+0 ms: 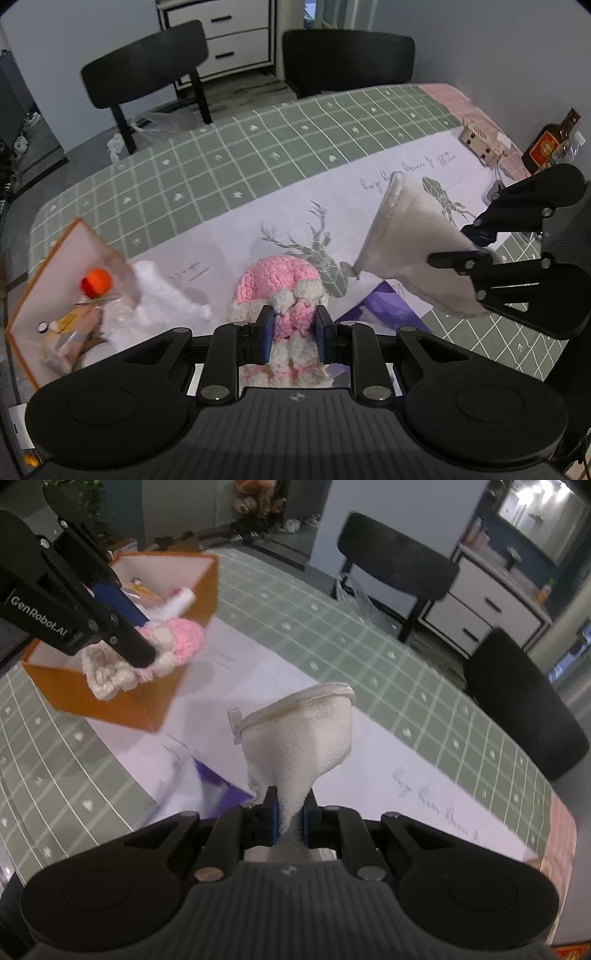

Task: Organize soft objects
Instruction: 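Carry the knitted ball and cream pouch over the orange box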

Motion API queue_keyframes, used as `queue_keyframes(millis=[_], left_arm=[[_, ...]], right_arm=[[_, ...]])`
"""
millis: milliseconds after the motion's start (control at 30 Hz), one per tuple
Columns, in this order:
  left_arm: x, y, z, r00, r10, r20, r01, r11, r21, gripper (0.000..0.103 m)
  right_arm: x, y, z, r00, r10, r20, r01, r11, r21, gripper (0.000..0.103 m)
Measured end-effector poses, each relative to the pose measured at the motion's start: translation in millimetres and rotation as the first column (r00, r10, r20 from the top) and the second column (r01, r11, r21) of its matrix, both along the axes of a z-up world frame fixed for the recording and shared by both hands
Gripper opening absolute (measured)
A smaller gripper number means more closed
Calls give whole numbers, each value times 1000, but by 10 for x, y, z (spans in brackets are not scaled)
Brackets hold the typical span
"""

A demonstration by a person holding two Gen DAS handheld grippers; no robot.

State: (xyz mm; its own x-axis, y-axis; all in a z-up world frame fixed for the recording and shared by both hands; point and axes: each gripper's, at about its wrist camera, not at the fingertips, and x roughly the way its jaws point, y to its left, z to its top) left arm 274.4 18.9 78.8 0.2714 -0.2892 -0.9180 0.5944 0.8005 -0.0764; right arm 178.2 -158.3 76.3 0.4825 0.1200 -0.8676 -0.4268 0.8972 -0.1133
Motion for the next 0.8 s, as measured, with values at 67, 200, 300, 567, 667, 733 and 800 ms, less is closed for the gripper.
queue_keyframes(millis=[67, 200, 300, 567, 667, 733, 800], left_arm=[[0, 131, 61, 1000, 18, 9, -18, 1000, 0, 25], [31, 435, 134, 998, 62, 22, -62, 998, -4, 25], [60, 661, 127, 995, 95, 21, -95, 995, -6, 25], [297, 1264, -17, 978, 208, 1, -208, 978, -9, 25], [448, 1431, -101, 968, 249, -4, -249, 968, 7, 25], [530, 1510, -147, 962, 272, 3, -272, 962, 20, 26], [596, 1596, -189, 952, 304, 18, -305, 952, 15, 26]], right_arm=[[29, 142, 55, 1000, 17, 12, -17, 1000, 3, 10], [115, 472, 94, 998, 54, 24, -54, 998, 13, 10], [183, 727, 121, 996, 81, 30, -82, 996, 20, 10], [414, 1399, 167, 987, 156, 46, -159, 985, 66, 10], [538, 1612, 168, 985, 166, 54, -171, 981, 96, 10], [631, 1754, 141, 984, 171, 53, -176, 978, 114, 10], [719, 1895, 85, 983, 177, 51, -182, 978, 106, 10]])
